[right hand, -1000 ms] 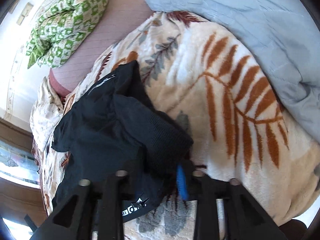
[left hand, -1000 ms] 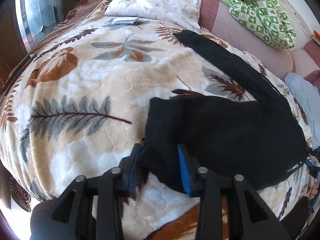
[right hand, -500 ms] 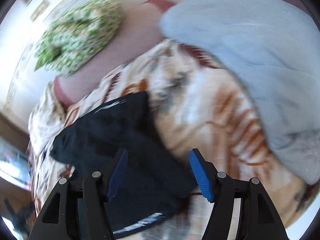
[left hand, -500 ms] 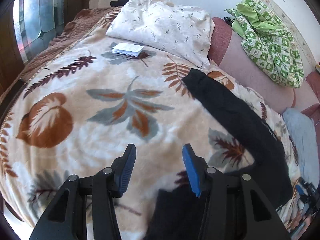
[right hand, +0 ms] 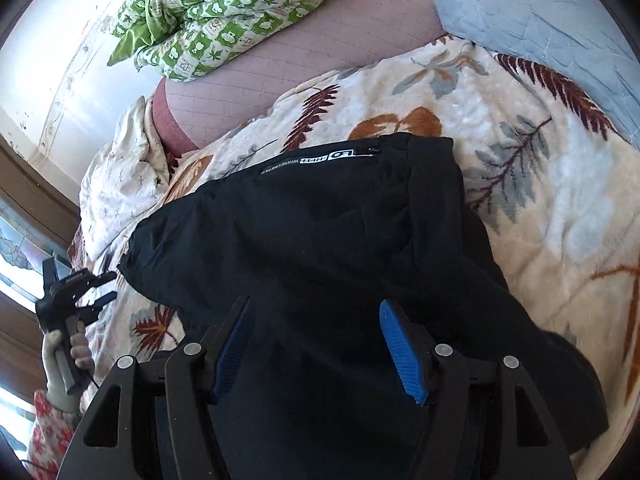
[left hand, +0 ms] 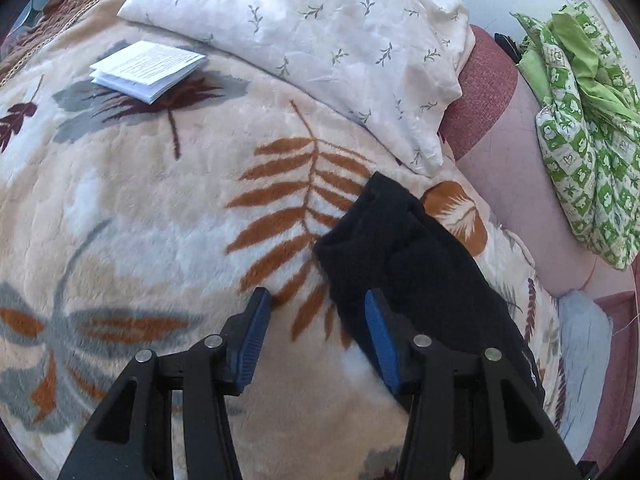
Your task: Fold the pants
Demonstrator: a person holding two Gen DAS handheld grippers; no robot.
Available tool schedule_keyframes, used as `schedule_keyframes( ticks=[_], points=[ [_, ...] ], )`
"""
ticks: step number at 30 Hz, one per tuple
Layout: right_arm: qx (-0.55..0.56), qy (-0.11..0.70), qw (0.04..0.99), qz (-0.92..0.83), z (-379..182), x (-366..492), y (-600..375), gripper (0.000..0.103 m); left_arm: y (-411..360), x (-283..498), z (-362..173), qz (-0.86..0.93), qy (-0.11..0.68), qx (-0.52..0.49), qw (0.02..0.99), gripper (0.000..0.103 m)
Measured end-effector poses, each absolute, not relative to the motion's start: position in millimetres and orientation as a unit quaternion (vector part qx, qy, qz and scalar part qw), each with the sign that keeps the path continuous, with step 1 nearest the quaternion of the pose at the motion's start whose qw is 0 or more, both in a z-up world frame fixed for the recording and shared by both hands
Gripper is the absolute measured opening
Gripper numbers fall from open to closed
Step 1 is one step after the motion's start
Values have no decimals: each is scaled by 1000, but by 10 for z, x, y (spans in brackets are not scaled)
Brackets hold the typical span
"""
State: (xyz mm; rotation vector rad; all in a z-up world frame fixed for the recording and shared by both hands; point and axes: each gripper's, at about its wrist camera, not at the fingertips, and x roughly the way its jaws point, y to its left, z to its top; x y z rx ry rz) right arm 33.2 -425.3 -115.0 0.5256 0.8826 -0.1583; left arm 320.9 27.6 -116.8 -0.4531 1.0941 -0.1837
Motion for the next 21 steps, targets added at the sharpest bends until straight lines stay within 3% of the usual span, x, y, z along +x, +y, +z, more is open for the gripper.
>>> schedule_keyframes(
  ticks=[6, 7, 8, 11, 21],
  points=[
    [220, 425, 874, -80, -1191, 458, -4223, 70, 40, 3394, -1161, -97, 519, -191, 827, 48],
    [221, 426, 874, -81, -1207, 487, -4242, 70, -19, 3394, -1150, -88, 520, -169, 833, 44],
    [225, 425, 873, -83, -1216, 505, -4265, 70, -83, 3377, -1137, -82, 522, -145, 837, 25],
    [255, 408, 871, -93, -1190, 566, -4460, 70, -118, 3308, -1118, -77, 523, -120, 840, 8],
    [279, 373, 873, -145, -985, 675, -5015, 70, 228, 2930, -923, -68, 508, -172, 841, 8]
  ],
)
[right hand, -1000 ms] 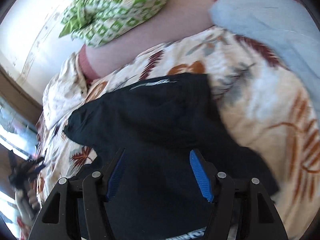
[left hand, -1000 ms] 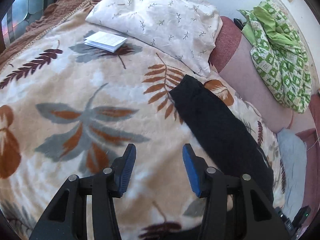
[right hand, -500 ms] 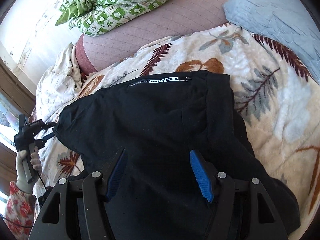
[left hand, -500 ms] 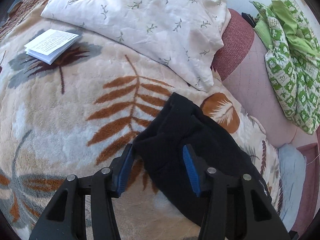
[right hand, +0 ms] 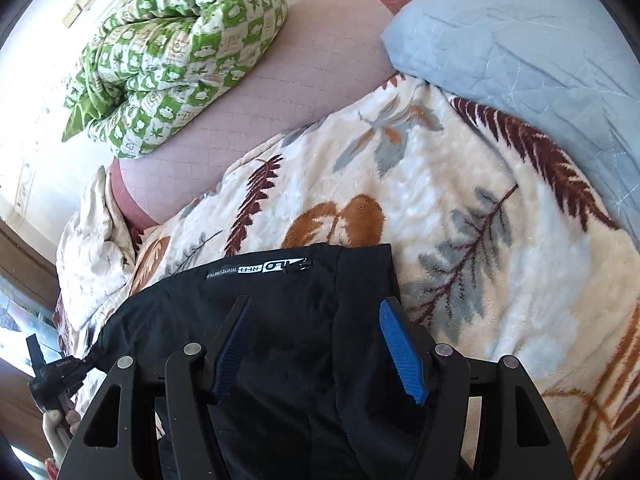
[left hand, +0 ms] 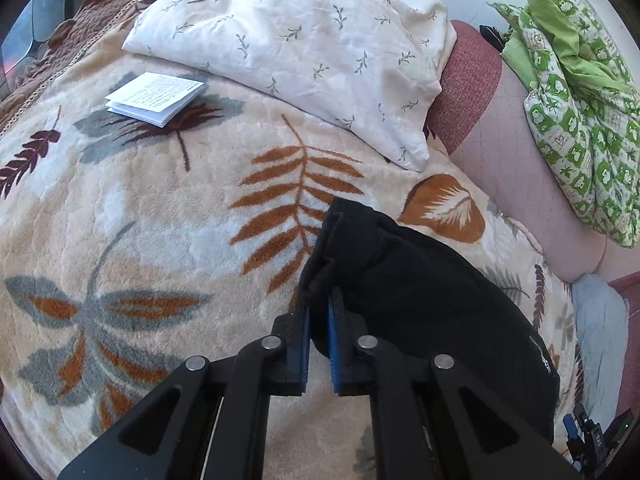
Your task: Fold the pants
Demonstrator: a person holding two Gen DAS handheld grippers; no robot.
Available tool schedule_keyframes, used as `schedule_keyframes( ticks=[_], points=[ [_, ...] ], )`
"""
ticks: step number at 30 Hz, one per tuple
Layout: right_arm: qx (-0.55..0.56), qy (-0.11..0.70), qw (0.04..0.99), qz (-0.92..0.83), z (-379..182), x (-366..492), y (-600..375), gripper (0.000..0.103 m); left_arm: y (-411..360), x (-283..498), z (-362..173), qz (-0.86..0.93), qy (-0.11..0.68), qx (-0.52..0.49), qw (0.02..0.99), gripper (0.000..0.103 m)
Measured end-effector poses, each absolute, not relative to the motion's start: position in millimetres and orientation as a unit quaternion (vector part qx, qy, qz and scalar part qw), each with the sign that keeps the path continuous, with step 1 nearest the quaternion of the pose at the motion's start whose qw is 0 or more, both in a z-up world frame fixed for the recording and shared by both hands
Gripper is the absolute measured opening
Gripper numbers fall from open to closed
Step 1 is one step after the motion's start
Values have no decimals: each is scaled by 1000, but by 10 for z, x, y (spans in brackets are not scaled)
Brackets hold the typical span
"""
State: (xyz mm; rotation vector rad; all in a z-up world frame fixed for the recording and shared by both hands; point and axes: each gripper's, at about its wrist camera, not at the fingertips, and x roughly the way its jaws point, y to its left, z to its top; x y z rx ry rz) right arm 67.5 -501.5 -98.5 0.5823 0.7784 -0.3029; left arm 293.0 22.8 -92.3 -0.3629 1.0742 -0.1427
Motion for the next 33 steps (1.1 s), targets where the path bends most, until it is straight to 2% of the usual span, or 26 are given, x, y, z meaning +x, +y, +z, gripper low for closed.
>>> schedule_keyframes(
  ticks=[9, 11, 13, 15, 18, 23, 28, 33],
  points=[
    [282, 394, 866, -120, -1107, 484, -4843, 70, 593, 2377, -807, -40, 493, -175, 851, 8],
    [278, 398, 866, -116, -1114, 463, -4814, 70, 667, 2282, -919, -27, 508, -157, 846, 19],
    [274, 403, 866, -114, -1114, 456, -4802, 70, 807, 2195, -1022, -2, 523, -137, 841, 19],
    [275, 408, 863, -112, -1118, 462, -4820, 71, 1017, 2129, -1059, -8, 530, -161, 832, 21],
    [271, 411, 863, -116, -1103, 498, -4880, 75, 1240, 2124, -942, 3, 511, -180, 840, 31],
    [240, 420, 869, -107, -1079, 731, -4942, 79, 1002, 2495, -810, -45, 504, -165, 846, 42],
    [258, 424, 863, -94, -1061, 1070, -5221, 79, 492, 2948, -926, -87, 518, -104, 845, 43],
    [225, 454, 859, -72, -1099, 1518, -5338, 79, 242, 3219, -1125, -106, 533, -79, 836, 46]
  ],
)
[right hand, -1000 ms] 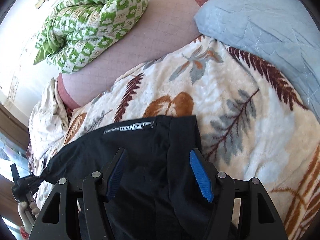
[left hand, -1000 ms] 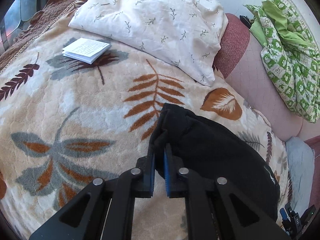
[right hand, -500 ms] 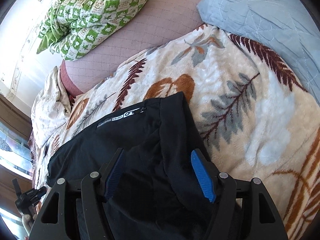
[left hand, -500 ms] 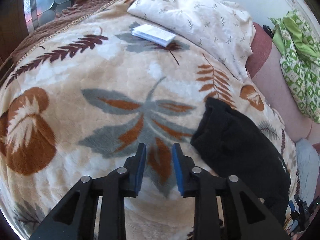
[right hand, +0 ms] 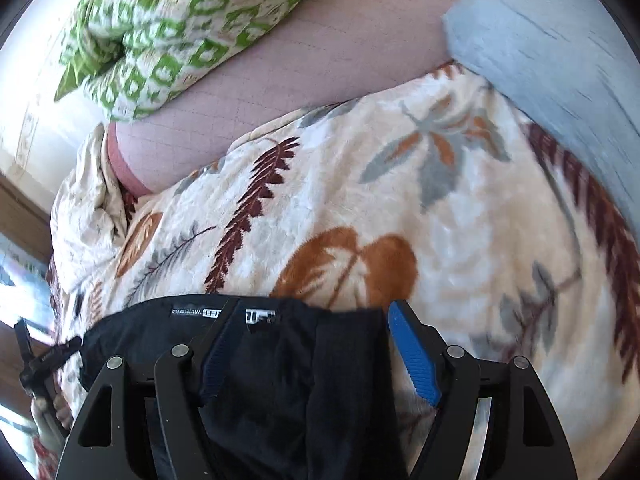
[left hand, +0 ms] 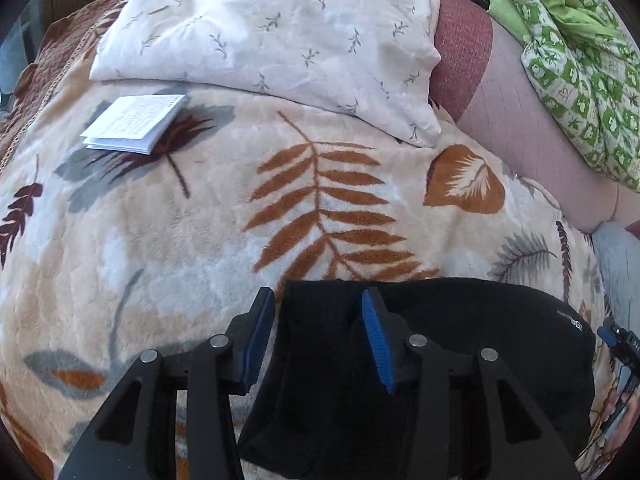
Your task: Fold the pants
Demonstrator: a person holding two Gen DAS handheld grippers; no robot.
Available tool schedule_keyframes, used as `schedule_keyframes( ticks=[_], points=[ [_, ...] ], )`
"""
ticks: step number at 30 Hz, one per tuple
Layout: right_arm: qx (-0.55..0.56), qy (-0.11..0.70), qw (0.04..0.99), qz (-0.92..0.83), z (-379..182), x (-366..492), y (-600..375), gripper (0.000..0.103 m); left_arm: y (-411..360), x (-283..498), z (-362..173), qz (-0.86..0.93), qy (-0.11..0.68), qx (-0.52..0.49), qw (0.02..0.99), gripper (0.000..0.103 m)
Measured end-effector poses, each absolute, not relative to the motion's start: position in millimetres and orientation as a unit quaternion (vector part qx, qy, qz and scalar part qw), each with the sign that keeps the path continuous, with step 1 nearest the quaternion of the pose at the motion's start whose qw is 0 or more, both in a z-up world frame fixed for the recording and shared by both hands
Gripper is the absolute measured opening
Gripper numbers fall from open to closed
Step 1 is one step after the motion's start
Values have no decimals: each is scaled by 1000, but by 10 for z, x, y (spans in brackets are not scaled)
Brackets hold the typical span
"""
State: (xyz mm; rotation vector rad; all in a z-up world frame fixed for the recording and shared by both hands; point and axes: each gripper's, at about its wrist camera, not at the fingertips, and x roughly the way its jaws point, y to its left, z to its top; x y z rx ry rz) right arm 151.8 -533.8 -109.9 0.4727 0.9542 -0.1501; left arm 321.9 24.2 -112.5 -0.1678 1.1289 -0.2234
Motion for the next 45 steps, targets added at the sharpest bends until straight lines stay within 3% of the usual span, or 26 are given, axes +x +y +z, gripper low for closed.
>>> schedule_keyframes(
  ticks=[7, 14, 15, 17, 19, 24, 26, 39, 45],
  points=[
    [147, 515, 844, 3, -1318, 2066, -4954, 79, 248, 3325, -1159, -150, 524, -101, 833, 65],
    [83, 549, 831, 45, -1485, 2213, -4646, 80, 16, 3225, -1168, -163, 524, -38, 835, 65],
    [73, 551, 830, 47, -1491, 2211, -4625, 80, -12, 3212, -1177, -157, 524, -28, 837, 63],
    [40, 557, 828, 51, -1518, 2204, -4550, 80, -77, 3198, -1190, -134, 524, 2, 841, 29],
    [12, 562, 826, 49, -1537, 2195, -4484, 75, -109, 3191, -1174, -142, 523, 2, 840, 14],
    [19, 554, 831, 55, -1438, 2094, -4506, 34, -264, 3061, -1028, -135, 496, 36, 857, 13],
    [24, 544, 837, 54, -1364, 2038, -4458, 29, -267, 3001, -907, -135, 484, 31, 864, 13],
    [11, 470, 882, 11, -712, 1440, -4102, 29, -201, 2048, 24, -164, 385, 42, 907, 13],
    [-3, 445, 895, 14, -439, 864, -3890, 29, -54, 1371, 212, -179, 355, 46, 916, 13]
  ],
)
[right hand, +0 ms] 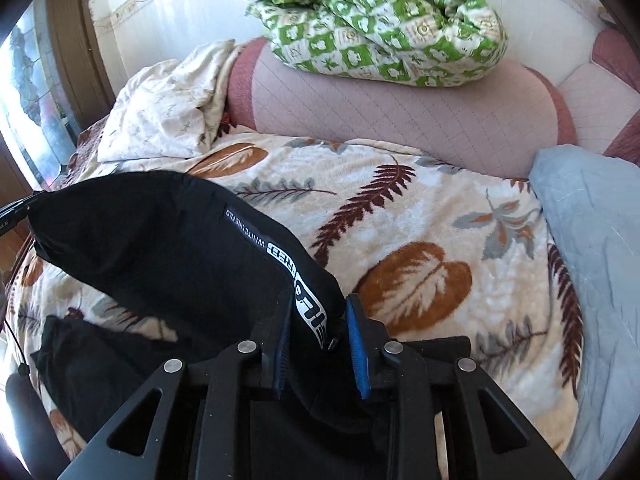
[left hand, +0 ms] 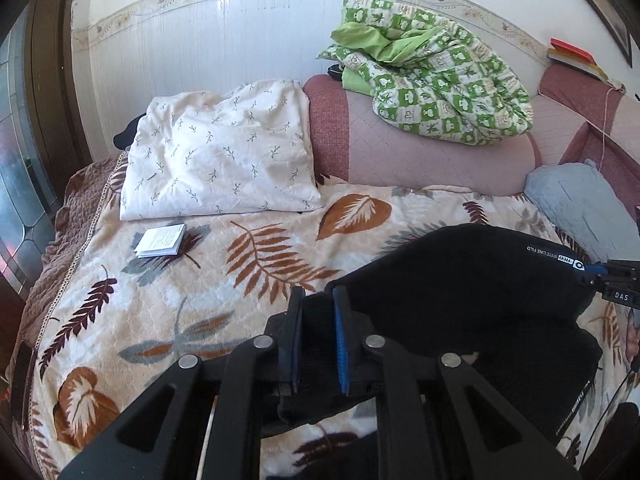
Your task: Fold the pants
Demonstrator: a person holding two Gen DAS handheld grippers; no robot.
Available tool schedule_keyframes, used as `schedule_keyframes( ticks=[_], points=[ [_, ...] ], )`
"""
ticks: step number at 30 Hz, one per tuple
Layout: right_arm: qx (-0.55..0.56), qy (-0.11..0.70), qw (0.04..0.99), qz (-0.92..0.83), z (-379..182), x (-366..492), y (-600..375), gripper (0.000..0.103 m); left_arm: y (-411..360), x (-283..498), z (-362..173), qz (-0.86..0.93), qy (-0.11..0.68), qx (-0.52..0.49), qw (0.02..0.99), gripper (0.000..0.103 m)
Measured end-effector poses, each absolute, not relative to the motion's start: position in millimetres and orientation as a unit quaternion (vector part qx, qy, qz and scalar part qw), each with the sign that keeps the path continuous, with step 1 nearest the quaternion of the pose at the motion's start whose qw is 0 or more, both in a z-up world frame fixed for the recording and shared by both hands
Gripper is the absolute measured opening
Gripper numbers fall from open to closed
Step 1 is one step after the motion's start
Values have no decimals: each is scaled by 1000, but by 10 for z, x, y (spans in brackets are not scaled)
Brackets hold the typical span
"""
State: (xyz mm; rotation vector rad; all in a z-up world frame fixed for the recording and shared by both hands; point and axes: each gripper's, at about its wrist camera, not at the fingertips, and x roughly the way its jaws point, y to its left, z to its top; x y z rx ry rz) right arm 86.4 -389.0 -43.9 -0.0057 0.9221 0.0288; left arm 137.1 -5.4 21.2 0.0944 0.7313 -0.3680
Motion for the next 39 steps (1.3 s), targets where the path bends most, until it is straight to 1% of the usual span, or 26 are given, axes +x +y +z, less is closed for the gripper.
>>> schedule_keyframes(
  ticks=[4, 10, 13, 14, 15, 16, 17, 19, 22, 24, 27, 31, 32, 34, 35, 39],
  points=[
    [-7, 447, 894, 17, -461, 429, -3756, 29, 130, 935, 153, -172, 350, 49, 919, 13],
    [3, 464, 886, 9, -649, -121, -3768, 29, 384, 436, -152, -161, 367, 69, 914, 13],
    [8, 478, 878, 0, -756, -318, -3839, 29, 436, 245, -308, -166, 379, 85, 907, 15],
    [7, 482, 876, -1, -791, -365, -3845, 30, 441, 196, -349, -164, 382, 92, 905, 17],
    [5, 489, 872, -1, -833, -412, -3844, 32, 449, 144, -384, -161, 385, 99, 903, 18],
    [1, 498, 867, 1, -880, -455, -3837, 35, 456, 101, -409, -159, 388, 105, 902, 21],
    [-5, 506, 862, 1, -924, -501, -3826, 41, 469, 62, -427, -157, 390, 110, 901, 24],
    [-16, 517, 856, -2, -988, -589, -3826, 45, 503, -15, -454, -149, 394, 123, 899, 26],
    [-15, 526, 850, -4, -1038, -711, -3867, 50, 591, -94, -470, -133, 399, 139, 896, 37],
    [-9, 533, 846, -7, -1045, -773, -3912, 60, 701, -124, -459, -111, 402, 144, 897, 39],
    [2, 540, 841, -12, -1020, -879, -3996, 66, 975, -127, -409, -84, 414, 117, 899, 40],
    [13, 530, 847, -32, -881, -1005, -4104, 67, 1287, -126, -226, -57, 412, 59, 908, 41],
    [20, 524, 851, -33, -818, -1017, -4117, 67, 1312, -116, -162, -60, 406, 43, 911, 44],
    [37, 504, 862, -26, -662, -985, -4091, 67, 1286, -69, -76, -66, 399, 15, 914, 52],
    [42, 495, 867, -20, -602, -949, -4051, 67, 1238, -23, -57, -74, 399, 0, 914, 54],
    [55, 472, 880, 12, -497, -662, -3717, 71, 861, 133, -185, -126, 418, -48, 898, 54]
  ],
)
